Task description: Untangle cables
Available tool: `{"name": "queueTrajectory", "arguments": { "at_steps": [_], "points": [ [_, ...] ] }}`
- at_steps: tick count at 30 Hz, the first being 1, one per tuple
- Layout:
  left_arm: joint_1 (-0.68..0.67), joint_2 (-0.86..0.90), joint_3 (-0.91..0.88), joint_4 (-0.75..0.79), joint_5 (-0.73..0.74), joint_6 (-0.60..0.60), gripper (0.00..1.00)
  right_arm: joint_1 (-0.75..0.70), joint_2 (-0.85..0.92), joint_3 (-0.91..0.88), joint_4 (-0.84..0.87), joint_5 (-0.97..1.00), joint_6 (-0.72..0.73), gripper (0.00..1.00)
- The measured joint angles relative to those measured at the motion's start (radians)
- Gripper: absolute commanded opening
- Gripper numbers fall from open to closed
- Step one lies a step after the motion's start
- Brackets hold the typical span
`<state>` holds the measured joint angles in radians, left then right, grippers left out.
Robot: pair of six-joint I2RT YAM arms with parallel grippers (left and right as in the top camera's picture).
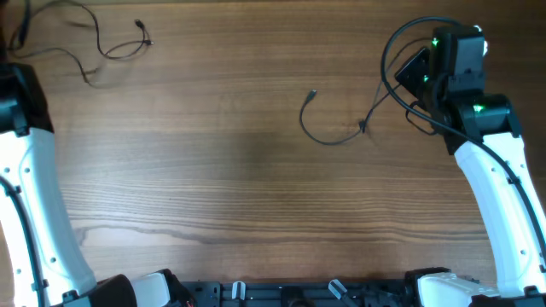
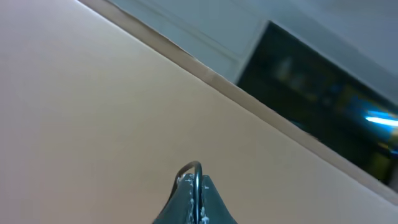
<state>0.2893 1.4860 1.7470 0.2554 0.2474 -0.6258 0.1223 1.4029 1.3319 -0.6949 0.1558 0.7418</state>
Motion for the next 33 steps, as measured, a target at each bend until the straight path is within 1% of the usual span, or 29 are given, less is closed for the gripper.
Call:
{"name": "queueTrajectory", "arguments": {
  "at_steps": [1, 3, 5, 7, 9, 11, 13, 14, 15, 18, 19, 21, 22, 24, 25, 26, 27, 28, 30, 33],
  "points": [
    [-0.018, -0.002, 0.000, -0.001, 0.010, -0.010, 0.04, 0.000, 0.001, 0.000, -0.005, -0.006, -0.010, 1.00],
    [-0.056, -0.016, 0.000, -0.008, 0.024, -0.025, 0.04, 0.000, 0.005, 0.000, -0.008, -0.023, -0.014, 1.00],
    [-0.092, -0.050, 0.000, -0.046, 0.036, -0.033, 0.04, 0.000, 0.024, 0.000, -0.011, -0.027, -0.021, 1.00],
    [-0.114, -0.087, 0.004, -0.162, 0.043, -0.039, 0.04, 0.000, 0.045, 0.000, -0.013, -0.030, -0.022, 1.00],
    [-0.135, -0.104, 0.006, -0.242, 0.066, -0.040, 0.04, 0.000, 0.060, 0.000, -0.014, -0.033, -0.022, 1.00],
    [-0.158, -0.106, 0.008, -0.384, 0.100, -0.043, 0.04, 0.000, 0.066, 0.000, -0.015, -0.033, -0.022, 1.00],
    [-0.169, -0.104, 0.007, -0.472, 0.117, -0.043, 0.04, 0.000, 0.069, 0.000, -0.014, -0.033, -0.022, 1.00],
    [-0.180, -0.103, 0.008, -0.547, 0.119, -0.045, 0.04, 0.000, 0.069, 0.000, -0.014, -0.034, -0.022, 1.00],
    [-0.193, -0.103, 0.007, -0.660, 0.125, -0.046, 0.04, 0.000, 0.069, 0.000, -0.012, -0.034, -0.022, 1.00],
    [-0.209, -0.101, 0.006, -0.847, 0.116, -0.045, 0.04, 0.000, 0.069, 0.000, -0.011, -0.036, -0.022, 1.00],
    [-0.210, -0.101, 0.006, -0.907, 0.089, -0.045, 0.04, 0.000, 0.069, 0.000, -0.011, -0.037, -0.022, 1.00],
    [-0.211, -0.100, 0.006, -1.028, -0.047, -0.042, 0.04, 0.000, 0.069, 0.000, -0.012, -0.037, -0.022, 1.00],
    [-0.211, -0.100, 0.006, -1.076, -0.149, -0.042, 0.04, 0.000, 0.069, 0.000, -0.012, -0.037, -0.022, 1.00],
    [-0.211, -0.095, 0.006, -1.163, -0.424, -0.042, 0.04, 0.000, 0.069, 0.000, -0.014, -0.037, -0.022, 1.00],
    [-0.204, -0.089, 0.006, -1.175, -0.537, -0.042, 0.04, 0.000, 0.069, 0.000, -0.014, -0.037, -0.022, 1.00],
    [-0.192, -0.077, 0.006, -1.171, -0.655, -0.042, 0.04, 0.000, 0.069, 0.000, -0.014, -0.037, -0.022, 1.00],
    [-0.153, -0.049, 0.006, -1.133, -0.780, -0.039, 0.04, 0.000, 0.069, 0.000, -0.014, -0.037, -0.022, 1.00],
    [-0.119, -0.026, 0.006, -1.104, -0.830, -0.026, 0.04, 0.000, 0.069, 0.000, -0.011, -0.037, -0.022, 1.00],
    [-0.044, 0.034, 0.006, -0.996, -0.864, 0.014, 0.04, 0.000, 0.069, 0.000, -0.013, -0.037, -0.023, 1.00],
    [0.077, 0.154, 0.006, -0.851, -0.863, 0.086, 0.04, 0.000, 0.069, 0.000, -0.016, -0.043, -0.026, 1.00]
  ]
}}
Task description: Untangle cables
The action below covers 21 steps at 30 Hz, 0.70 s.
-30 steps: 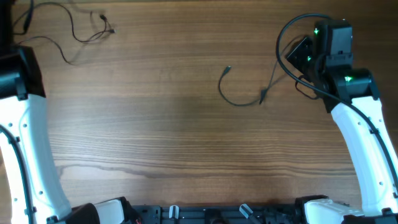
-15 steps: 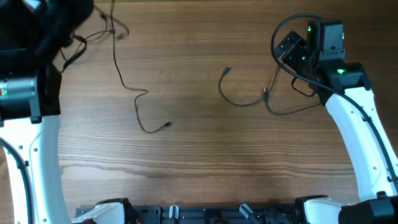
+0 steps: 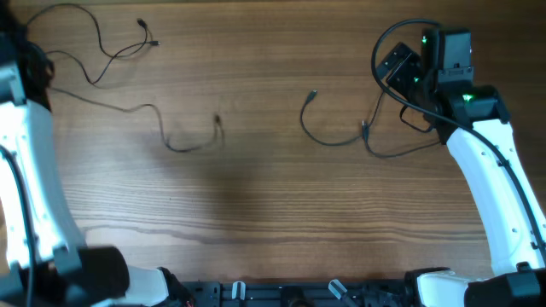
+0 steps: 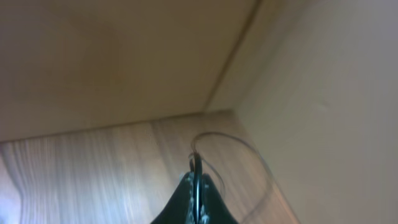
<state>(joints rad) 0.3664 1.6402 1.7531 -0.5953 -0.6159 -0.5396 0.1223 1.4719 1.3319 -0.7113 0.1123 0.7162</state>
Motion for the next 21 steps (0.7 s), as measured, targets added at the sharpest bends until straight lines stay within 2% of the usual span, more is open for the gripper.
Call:
{"name": "queueTrajectory", "arguments": {
  "at_steps": [3, 6, 9, 11, 12, 14, 16, 18, 21],
  "points": [
    [0.106, 0.101, -0.003, 0.157, 0.005, 0.100, 0.04, 0.000, 0.000, 0.000, -0.005, 0.000, 0.000, 1.00],
    [0.200, 0.162, -0.006, 0.374, 0.011, 0.277, 0.04, 0.000, 0.000, 0.000, -0.007, -0.001, 0.000, 1.00],
    [0.257, 0.175, -0.009, 0.516, 0.028, 0.385, 0.04, 0.000, 0.000, 0.000, -0.005, -0.012, 0.000, 1.00],
    [0.287, 0.174, -0.008, 0.558, 0.093, 0.424, 0.06, 0.000, 0.000, 0.000, -0.002, -0.019, 0.000, 1.00],
    [0.299, 0.174, -0.008, 0.544, 0.140, 0.434, 0.13, 0.000, 0.000, 0.000, 0.006, -0.023, 0.000, 1.00],
    [0.307, 0.175, -0.007, 0.487, 0.235, 0.450, 0.04, 0.000, 0.000, 0.000, 0.019, -0.027, 0.000, 1.00],
    [0.303, 0.176, -0.006, 0.393, 0.321, 0.429, 0.04, 0.000, 0.000, 0.000, 0.024, -0.034, 0.000, 1.00],
    [0.296, 0.177, -0.001, 0.215, 0.372, 0.351, 0.04, 0.000, 0.000, 0.000, 0.026, -0.046, 0.000, 1.00],
    [0.286, 0.188, -0.002, -0.039, 0.415, 0.159, 0.04, 0.000, 0.000, 0.000, 0.033, -0.053, 0.000, 1.00]
  ]
}}
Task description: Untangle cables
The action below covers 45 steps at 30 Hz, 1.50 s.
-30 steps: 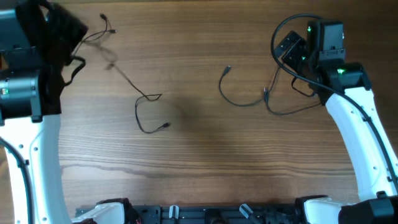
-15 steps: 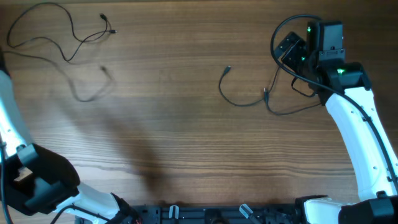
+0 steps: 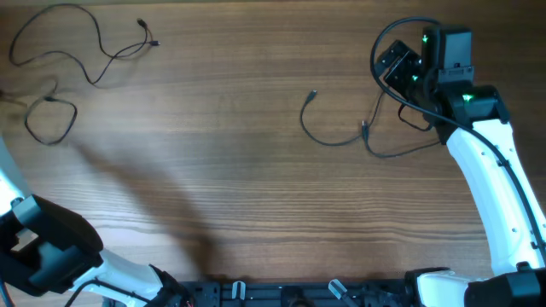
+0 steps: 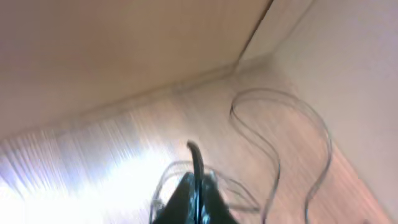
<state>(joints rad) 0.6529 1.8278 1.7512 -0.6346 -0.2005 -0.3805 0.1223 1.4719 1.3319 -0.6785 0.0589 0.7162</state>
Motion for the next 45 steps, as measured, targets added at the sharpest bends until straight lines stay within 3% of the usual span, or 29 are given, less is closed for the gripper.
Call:
{"name": "queueTrajectory", "arguments": {
  "at_steps": [4, 6, 12, 19, 22, 28, 34, 37, 45],
  "points": [
    [-0.030, 0.009, -0.011, -0.237, 0.058, -0.158, 0.04, 0.000, 0.000, 0.000, 0.002, -0.007, 0.000, 1.00],
    [-0.053, 0.008, -0.052, -0.253, 0.064, -0.179, 0.04, 0.000, 0.000, 0.000, 0.002, -0.007, 0.000, 1.00],
    [-0.075, 0.044, -0.155, -0.195, 0.156, -0.255, 0.04, 0.000, 0.000, 0.000, -0.002, -0.007, 0.000, 1.00],
    [-0.041, 0.121, -0.160, 0.005, -0.053, -0.243, 0.04, 0.000, 0.000, 0.000, -0.008, -0.042, -0.007, 1.00],
    [-0.015, 0.132, -0.162, 0.102, -0.090, -0.135, 0.04, 0.000, 0.000, 0.000, -0.008, -0.053, -0.015, 1.00],
    [-0.026, 0.132, -0.163, 0.234, -0.117, 0.301, 0.04, 0.000, 0.000, 0.000, 0.006, -0.059, -0.015, 1.00],
    [-0.029, 0.136, -0.163, 0.282, -0.118, 0.637, 0.05, 0.000, 0.000, 0.000, 0.006, -0.063, -0.015, 1.00],
    [-0.029, 0.178, -0.163, 0.325, -0.124, 0.708, 1.00, 0.000, 0.000, 0.000, 0.005, -0.079, -0.015, 1.00],
    [-0.054, 0.252, -0.166, 0.368, -0.126, 0.692, 1.00, 0.000, 0.000, 0.000, 0.010, -0.111, -0.015, 1.00]
  ]
}}
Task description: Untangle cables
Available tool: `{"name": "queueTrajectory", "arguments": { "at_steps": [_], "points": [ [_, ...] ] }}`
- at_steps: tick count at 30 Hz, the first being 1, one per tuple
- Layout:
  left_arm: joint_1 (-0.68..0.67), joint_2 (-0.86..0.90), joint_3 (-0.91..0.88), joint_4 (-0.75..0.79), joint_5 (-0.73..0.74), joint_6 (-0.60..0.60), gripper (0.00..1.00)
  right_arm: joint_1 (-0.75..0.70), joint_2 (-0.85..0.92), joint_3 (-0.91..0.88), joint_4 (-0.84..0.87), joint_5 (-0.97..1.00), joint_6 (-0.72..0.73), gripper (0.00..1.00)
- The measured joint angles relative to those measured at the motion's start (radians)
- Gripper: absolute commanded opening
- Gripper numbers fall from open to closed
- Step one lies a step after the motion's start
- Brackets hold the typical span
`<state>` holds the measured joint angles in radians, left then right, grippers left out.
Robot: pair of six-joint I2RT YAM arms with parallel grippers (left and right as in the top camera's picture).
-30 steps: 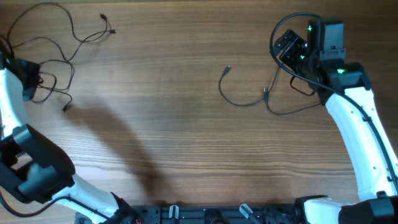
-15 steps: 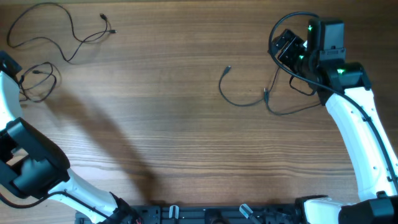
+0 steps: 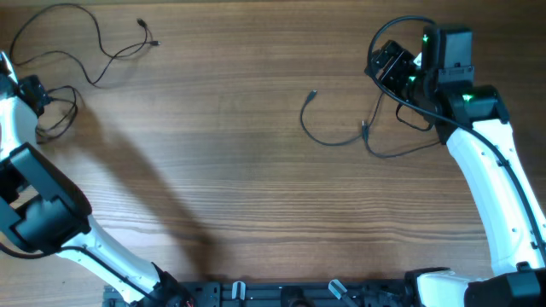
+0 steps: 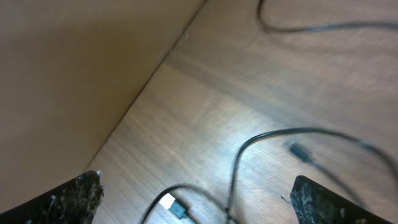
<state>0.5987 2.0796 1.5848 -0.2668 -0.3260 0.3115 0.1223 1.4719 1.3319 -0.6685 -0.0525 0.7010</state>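
Observation:
A thin black cable [image 3: 102,53] winds over the table's far left corner, with a loop [image 3: 64,115] near the left edge. My left gripper [image 3: 38,92] sits low over that loop. In the left wrist view the left gripper [image 4: 196,180] is open, fingers wide apart, holding nothing, and a light USB plug [image 4: 175,206] and strands of that cable [image 4: 280,132] lie on the wood below. A second black cable [image 3: 328,141] curves across the right centre. My right gripper [image 3: 386,61] is at its far end; its jaws are not visible.
The wooden table [image 3: 256,196] carries only the two cables. A beige wall [image 4: 74,74] meets the table's left edge close to the left gripper. The right arm's own black wiring [image 3: 397,30] arcs above its wrist.
My left gripper was shut on the thin cable and is now open, low over the loop at the left edge. The cable lies loose on the wood. The right arm has barely moved.
First my left gripper held the cable, pointing at the wall, while the right cable rose toward the right gripper. Then a strand trailed out to mid-table and more of the right cable lay flat. Later that strand lay looped at the left edge, where it now rests, released.

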Motion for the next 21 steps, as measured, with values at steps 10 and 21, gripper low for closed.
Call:
{"name": "queueTrajectory", "arguments": {
  "at_steps": [10, 21],
  "points": [
    [-0.243, -0.169, 0.007, -0.320, 0.019, -0.542, 1.00, 0.000, 0.000, 0.000, -0.003, 0.000, -0.031, 1.00],
    [-0.079, -0.167, 0.000, -0.594, -0.145, -0.927, 1.00, 0.000, 0.000, 0.000, -0.005, 0.000, -0.053, 1.00]
  ]
}}
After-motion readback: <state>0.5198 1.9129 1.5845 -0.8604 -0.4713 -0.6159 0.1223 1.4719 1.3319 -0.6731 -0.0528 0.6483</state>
